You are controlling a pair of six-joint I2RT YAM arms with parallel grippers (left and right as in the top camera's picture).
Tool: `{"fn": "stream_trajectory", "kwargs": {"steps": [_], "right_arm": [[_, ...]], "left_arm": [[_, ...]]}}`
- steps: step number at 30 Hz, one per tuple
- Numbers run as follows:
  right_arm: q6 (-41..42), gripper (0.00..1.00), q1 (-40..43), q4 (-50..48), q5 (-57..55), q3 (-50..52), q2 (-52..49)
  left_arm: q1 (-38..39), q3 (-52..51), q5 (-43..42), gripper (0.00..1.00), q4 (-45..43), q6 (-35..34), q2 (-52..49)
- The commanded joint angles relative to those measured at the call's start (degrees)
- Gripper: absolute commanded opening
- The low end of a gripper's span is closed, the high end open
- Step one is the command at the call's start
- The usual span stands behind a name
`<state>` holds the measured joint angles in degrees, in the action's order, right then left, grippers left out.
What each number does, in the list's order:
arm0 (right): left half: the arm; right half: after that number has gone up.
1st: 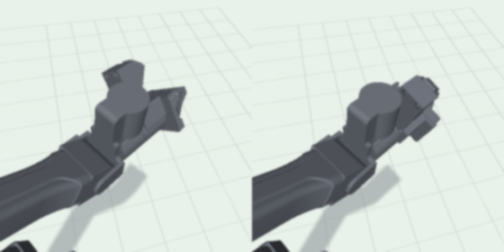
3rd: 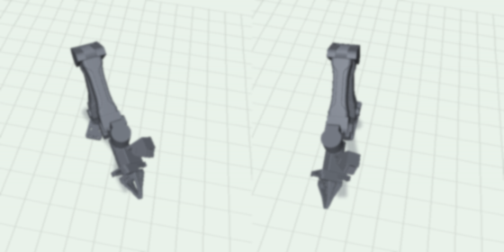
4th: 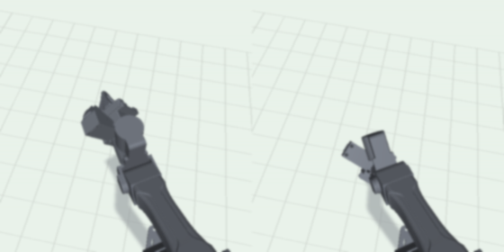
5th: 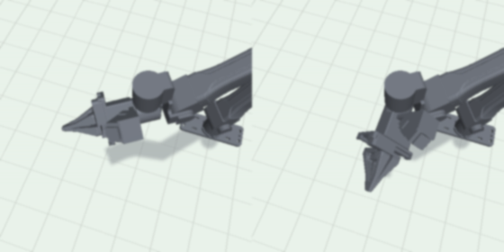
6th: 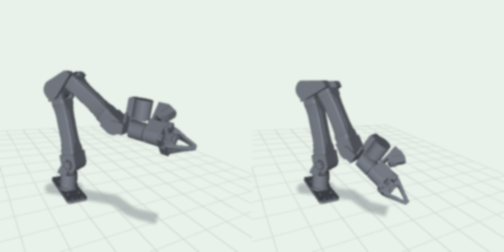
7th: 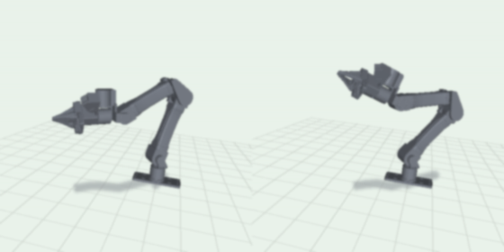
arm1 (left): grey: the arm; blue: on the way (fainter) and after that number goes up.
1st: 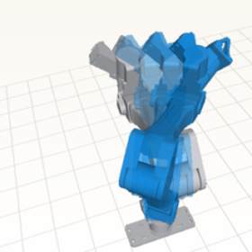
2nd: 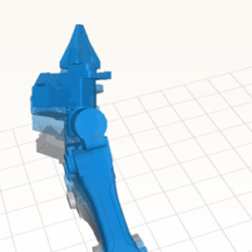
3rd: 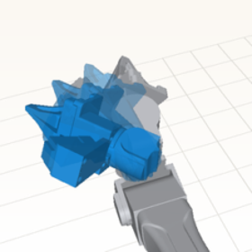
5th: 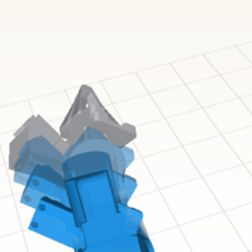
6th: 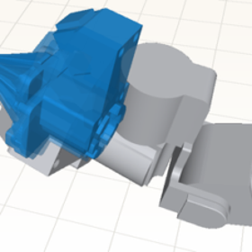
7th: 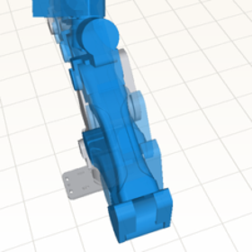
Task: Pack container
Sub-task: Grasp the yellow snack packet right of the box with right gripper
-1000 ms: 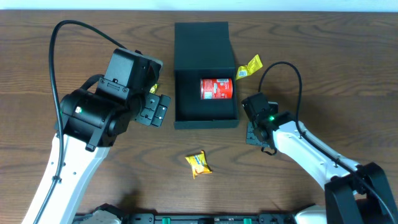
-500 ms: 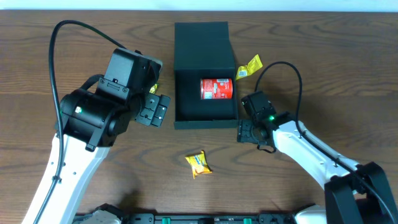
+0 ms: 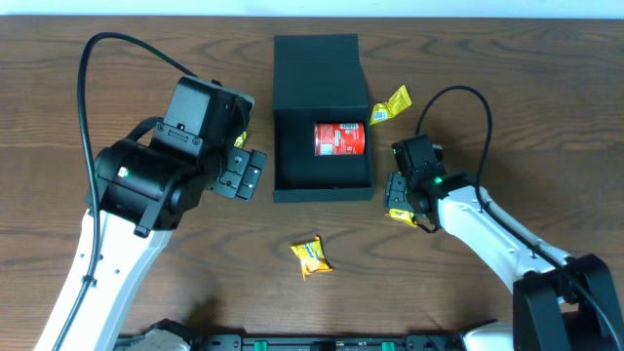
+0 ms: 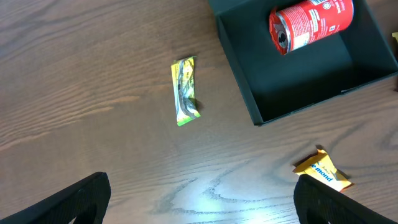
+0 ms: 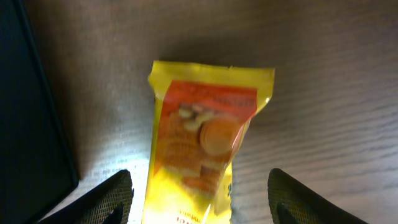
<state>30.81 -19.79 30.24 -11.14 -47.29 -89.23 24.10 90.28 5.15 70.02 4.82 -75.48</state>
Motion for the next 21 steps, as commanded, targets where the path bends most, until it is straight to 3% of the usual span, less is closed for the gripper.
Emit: {"fn": "stream_trajectory", "kwargs": {"steps": [1, 16, 21], "right_arm": [[0.1, 0.7, 0.7, -0.7, -2.1, -0.5, 0.0], [3.5, 0.69, 0.7, -0.9, 0.9, -0.4, -3.8], [3.5, 0.64, 0.7, -1.4, 1.1, -0.4, -4.4]], "left_arm": [[-0.1, 0.6, 1.0, 0.96, 0.0, 0.8, -0.3], [-0.1, 0.6, 1.2, 0.95, 0.0, 0.8, -0.3], [-0.1, 0.6, 1.5, 0.95, 0.0, 0.8, -0.3]]}}
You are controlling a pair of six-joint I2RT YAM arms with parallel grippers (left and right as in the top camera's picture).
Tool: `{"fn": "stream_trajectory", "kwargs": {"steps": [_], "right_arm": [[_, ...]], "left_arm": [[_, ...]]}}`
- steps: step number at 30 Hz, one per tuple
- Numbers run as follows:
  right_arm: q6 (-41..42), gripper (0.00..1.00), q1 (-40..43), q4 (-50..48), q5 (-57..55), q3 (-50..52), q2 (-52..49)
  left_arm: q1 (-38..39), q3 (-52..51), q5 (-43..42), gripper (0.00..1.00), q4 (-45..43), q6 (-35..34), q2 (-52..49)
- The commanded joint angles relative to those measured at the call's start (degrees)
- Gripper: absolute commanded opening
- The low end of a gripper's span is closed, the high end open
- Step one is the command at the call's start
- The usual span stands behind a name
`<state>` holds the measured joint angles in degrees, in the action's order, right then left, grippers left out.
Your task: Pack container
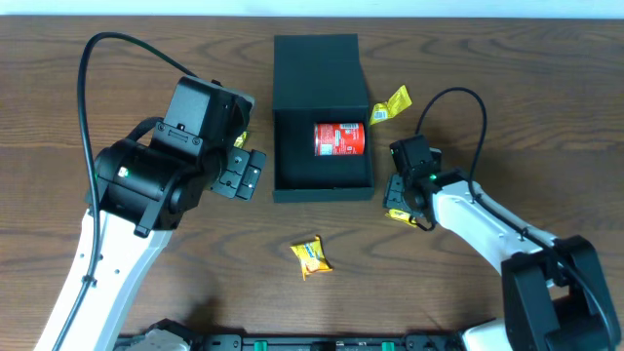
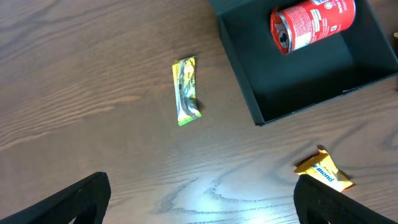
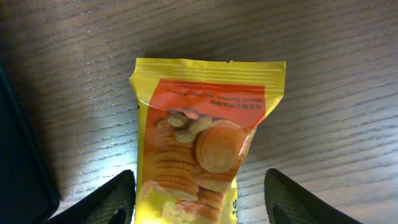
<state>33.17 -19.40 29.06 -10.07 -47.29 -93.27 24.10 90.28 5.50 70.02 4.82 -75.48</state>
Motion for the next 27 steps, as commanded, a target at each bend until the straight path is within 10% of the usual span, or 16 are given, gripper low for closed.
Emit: {"fn": "stream_trajectory", "kwargs": {"steps": [1, 27], "right_arm": [[1.1, 0.61, 0.3, -0.2, 0.0, -0.4, -0.4], [0.9, 0.36, 0.3, 2.7, 1.5, -3.3, -0.3]], "left_arm": [[-0.1, 0.6, 1.1, 0.95, 0.0, 0.8, -0.4], [-0.1, 0.6, 1.0, 0.95, 0.0, 0.7, -1.9]]}}
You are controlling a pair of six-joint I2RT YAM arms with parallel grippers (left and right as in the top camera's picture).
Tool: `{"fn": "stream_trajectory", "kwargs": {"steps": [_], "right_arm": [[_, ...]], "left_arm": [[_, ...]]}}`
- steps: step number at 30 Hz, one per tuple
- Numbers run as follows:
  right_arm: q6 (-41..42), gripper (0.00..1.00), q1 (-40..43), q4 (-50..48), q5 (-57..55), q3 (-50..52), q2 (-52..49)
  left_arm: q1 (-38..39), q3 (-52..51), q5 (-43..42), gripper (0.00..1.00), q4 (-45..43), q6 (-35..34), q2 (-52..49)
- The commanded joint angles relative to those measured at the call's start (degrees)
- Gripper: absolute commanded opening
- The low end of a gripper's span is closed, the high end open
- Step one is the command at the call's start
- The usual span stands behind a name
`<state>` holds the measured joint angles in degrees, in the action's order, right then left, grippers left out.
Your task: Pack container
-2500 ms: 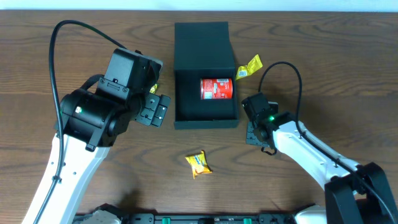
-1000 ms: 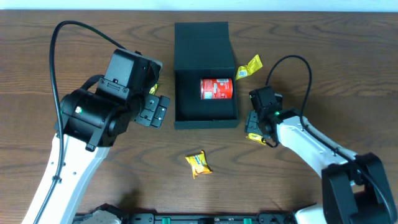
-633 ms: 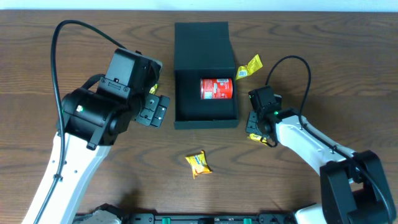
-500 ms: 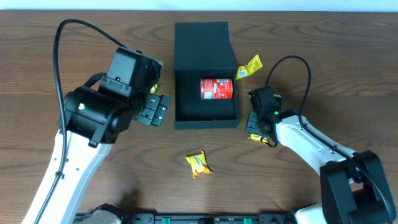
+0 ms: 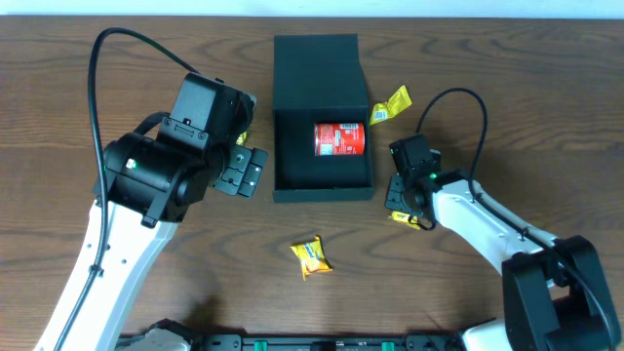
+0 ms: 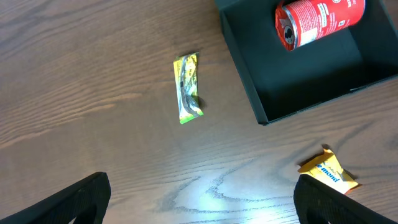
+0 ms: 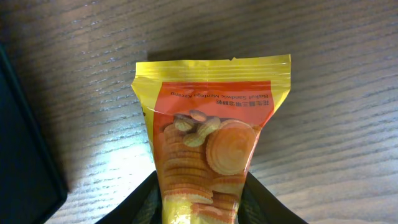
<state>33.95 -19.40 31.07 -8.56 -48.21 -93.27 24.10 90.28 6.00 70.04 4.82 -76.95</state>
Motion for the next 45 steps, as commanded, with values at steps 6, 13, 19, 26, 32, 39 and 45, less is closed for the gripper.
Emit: {"fn": "stream_trajectory", "kwargs": {"steps": [6, 13, 19, 26, 32, 39, 45], "right_arm": [[-2.1, 0.33, 0.2, 5.1, 0.0, -7.7, -0.3], [-4.6, 0.33, 0.2, 10.9, -0.2, -15.8, -0.2], [-5.9, 0.33, -0.2, 14.6, -0.2, -21.9, -0.2], [-5.9, 0.35, -4.5, 14.9, 0.5, -27.0, -0.2], [-5.7, 0.36, -9.5, 12.6, 1.0, -27.7, -0.2], [-5.7, 0.4, -11.1, 13.4, -7.1, -27.7, -0.2], [-5.5, 0.46, -7.6, 18.1, -14.5, -27.4, -1.8]], "left_arm": [[-0.1, 0.6, 0.5, 0.95, 0.0, 0.7, -0.5], [-0.1, 0.6, 0.5, 0.95, 0.0, 0.7, -0.5], [-0.1, 0.6, 0.5, 0.95, 0.0, 0.8, -0.5], [-0.1, 0.6, 0.6, 0.95, 0.0, 0.8, -0.5], [-0.1, 0.6, 0.6, 0.95, 0.0, 0.8, -0.5], [-0.1, 0.6, 0.6, 0.95, 0.1, 0.8, -0.5], [-0.1, 0.6, 0.6, 0.95, 0.4, 0.8, -0.5]]}}
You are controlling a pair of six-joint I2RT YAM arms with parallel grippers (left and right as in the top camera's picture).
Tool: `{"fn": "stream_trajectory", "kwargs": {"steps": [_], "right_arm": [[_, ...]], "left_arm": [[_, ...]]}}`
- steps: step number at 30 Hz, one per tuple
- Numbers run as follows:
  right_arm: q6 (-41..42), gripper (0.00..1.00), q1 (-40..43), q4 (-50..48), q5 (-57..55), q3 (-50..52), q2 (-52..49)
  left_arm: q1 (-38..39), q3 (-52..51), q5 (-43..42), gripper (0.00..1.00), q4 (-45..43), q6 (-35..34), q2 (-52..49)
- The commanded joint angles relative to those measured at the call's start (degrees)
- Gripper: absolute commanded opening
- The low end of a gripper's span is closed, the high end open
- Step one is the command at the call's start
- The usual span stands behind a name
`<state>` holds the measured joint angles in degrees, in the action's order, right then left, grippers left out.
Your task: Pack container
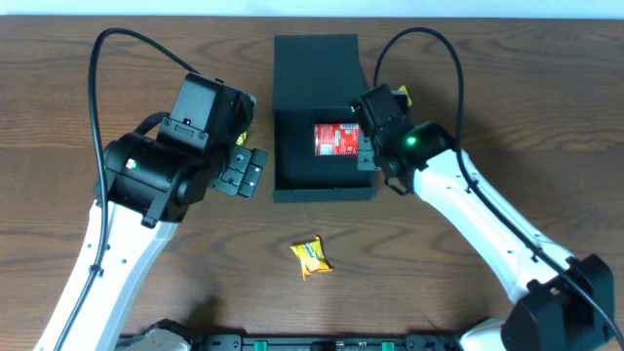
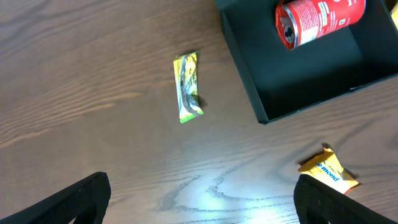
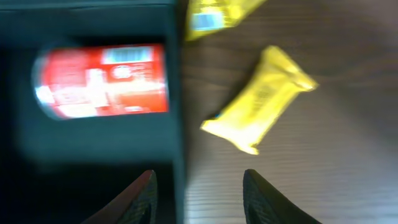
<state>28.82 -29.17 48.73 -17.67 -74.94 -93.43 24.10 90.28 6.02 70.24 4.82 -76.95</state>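
Observation:
The black box [image 1: 322, 193] lies open with a red can [image 1: 336, 138] inside on its side. My right gripper [image 1: 373, 148] hovers over the box's right wall. In the blurred right wrist view the gripper [image 3: 199, 194] has a narrow gap, and only the wall and wood show in it. The orange-and-yellow cookie packet is out of view. A plain yellow packet [image 3: 258, 99] lies just right of the wall. My left gripper [image 2: 199, 205] is wide open over bare wood, left of the box [image 2: 249, 81] and the can [image 2: 317, 22].
A green-yellow sachet [image 2: 186, 96] lies left of the box. A yellow almond candy packet [image 1: 311, 256] sits in front of the box. A labelled yellow sachet [image 3: 217, 12] shows beside the box's upper right. The raised black lid [image 1: 317, 68] stands behind the box.
My right gripper was shut on the cookie packet on the table, right of the box's front corner. It is now over the box's right wall, and the packet is gone from that spot. The left arm is unchanged.
My right gripper stood open around the cookie packet beside the box, then sat closer over it, still open. Then it was shut on the packet. Now it is above the box's right wall. The left arm barely shifted, open throughout.

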Motion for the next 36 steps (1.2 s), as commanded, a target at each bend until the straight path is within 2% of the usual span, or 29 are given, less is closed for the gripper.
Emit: {"fn": "stream_trajectory", "kwargs": {"steps": [1, 7, 15, 22, 27, 36], "right_arm": [[0.9, 0.47, 3.1, 0.7, -4.8, -0.7, -2.5], [10.5, 0.44, 7.2, 1.9, 0.0, -0.7, -7.9], [15.3, 0.4, 7.4, 4.3, 3.1, -0.7, -14.1], [12.7, 0.37, 7.5, 3.7, 2.8, 2.3, -14.5], [9.2, 0.37, 7.5, -1.8, 2.9, 7.3, -14.5], [-1.0, 0.45, 7.8, -7.6, 2.9, 8.2, -14.5]], "left_arm": [[-0.1, 0.6, 0.5, 0.95, 0.2, 0.8, -0.5], [-0.1, 0.6, 0.5, 0.95, 0.3, 0.8, -0.5], [-0.1, 0.6, 0.6, 0.95, 0.4, 0.8, -0.5], [-0.1, 0.6, 0.6, 0.95, 0.9, 0.8, -0.5], [-0.1, 0.6, 0.6, 0.96, 0.9, 0.8, -0.5], [-0.1, 0.6, 0.6, 0.95, 1.3, 0.8, -0.5]]}}
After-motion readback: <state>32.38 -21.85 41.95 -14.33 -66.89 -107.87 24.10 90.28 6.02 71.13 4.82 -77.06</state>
